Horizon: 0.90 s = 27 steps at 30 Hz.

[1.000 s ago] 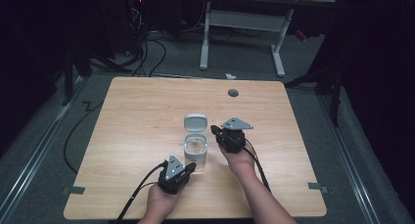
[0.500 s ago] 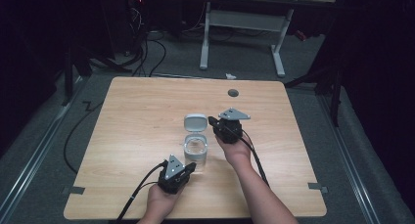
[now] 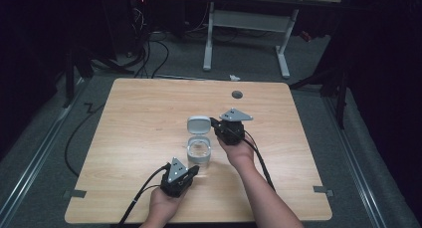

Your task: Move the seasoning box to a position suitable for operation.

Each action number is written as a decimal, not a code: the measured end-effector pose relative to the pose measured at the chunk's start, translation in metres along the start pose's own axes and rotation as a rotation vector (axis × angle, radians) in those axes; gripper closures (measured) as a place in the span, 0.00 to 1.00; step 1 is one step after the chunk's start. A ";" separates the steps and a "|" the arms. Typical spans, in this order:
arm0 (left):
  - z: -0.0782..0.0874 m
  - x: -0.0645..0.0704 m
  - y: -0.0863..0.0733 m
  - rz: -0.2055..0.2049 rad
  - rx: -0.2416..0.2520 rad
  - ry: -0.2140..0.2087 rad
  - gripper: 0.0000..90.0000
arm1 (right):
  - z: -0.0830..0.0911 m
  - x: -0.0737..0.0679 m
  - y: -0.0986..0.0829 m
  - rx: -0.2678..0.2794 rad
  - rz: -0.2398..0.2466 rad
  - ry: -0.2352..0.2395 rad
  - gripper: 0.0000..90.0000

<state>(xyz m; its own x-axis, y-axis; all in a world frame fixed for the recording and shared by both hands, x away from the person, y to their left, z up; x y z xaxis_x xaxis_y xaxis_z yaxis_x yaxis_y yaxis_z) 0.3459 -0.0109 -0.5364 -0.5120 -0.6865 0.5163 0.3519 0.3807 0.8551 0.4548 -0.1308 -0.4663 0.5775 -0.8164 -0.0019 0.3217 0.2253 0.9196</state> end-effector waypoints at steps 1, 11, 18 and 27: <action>0.000 0.000 0.000 -0.001 0.000 0.000 0.99 | 0.001 0.000 0.001 0.005 0.010 0.003 1.00; 0.000 0.000 0.000 -0.002 0.000 -0.001 0.99 | 0.013 -0.012 0.000 0.019 0.032 0.016 1.00; 0.000 0.000 0.000 -0.003 0.001 -0.001 0.99 | 0.021 -0.016 -0.009 0.021 0.034 0.016 1.00; 0.001 0.000 0.000 -0.006 0.002 -0.006 0.99 | 0.025 -0.009 -0.013 0.023 0.020 0.007 1.00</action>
<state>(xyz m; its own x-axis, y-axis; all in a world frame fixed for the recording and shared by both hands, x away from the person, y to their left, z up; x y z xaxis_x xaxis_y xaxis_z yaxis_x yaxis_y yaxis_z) 0.3448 -0.0106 -0.5361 -0.5192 -0.6849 0.5112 0.3467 0.3780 0.8585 0.4266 -0.1392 -0.4683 0.5888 -0.8081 0.0143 0.2927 0.2297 0.9282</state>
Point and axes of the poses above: each handheld gripper's, and its own axes: z roughly backward along the jaws, y roughly out of its top, x roughly to its right, the point moved 4 cm from there along -z, roughly forward along the jaws, and after that the axes turned 4 degrees about x, right-handed, at the moved point
